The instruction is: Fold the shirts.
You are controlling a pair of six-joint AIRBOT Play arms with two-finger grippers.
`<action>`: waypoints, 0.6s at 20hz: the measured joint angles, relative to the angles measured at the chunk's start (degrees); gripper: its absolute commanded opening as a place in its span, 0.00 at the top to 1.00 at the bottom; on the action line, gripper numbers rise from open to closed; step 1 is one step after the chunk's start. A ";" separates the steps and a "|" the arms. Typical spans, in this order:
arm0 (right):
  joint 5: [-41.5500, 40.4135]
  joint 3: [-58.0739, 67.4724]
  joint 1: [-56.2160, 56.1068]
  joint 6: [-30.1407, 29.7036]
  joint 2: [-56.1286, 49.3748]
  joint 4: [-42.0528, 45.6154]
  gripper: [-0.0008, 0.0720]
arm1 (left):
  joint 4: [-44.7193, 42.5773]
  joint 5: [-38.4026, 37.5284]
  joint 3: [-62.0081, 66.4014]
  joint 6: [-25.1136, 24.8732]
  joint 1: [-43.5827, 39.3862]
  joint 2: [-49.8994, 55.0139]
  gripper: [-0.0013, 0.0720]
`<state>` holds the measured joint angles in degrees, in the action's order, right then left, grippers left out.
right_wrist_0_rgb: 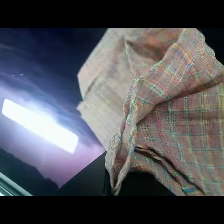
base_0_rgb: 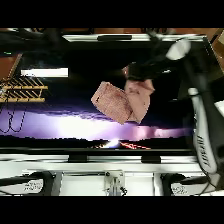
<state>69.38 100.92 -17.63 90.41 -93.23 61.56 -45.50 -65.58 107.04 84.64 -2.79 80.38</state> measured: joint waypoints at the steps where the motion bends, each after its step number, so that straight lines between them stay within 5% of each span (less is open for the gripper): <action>1: -2.84 0.00 -2.25 0.00 -2.80 -0.85 0.92 | -0.33 -1.03 0.00 -0.33 1.62 -2.14 0.95; 3: -8.92 0.00 -6.03 0.28 -7.50 -3.21 0.84 | -0.96 -2.60 0.00 -0.85 3.76 -5.33 0.95; 5: -14.08 -0.02 -9.03 2.12 -11.47 -5.09 0.22 | -0.92 -4.46 -0.02 -1.14 4.59 -7.26 0.95; 8: -17.77 -0.02 -11.30 3.45 -14.60 -8.13 0.22 | -1.31 -5.81 -0.04 -1.55 4.90 -8.41 0.95; 12: -12.96 0.00 -9.42 3.45 -12.00 -3.93 0.22 | -1.64 -6.67 -0.04 -1.97 4.87 -8.61 0.95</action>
<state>56.42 100.92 -27.05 93.86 -105.23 57.63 -47.13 -72.25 107.00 82.67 2.09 71.77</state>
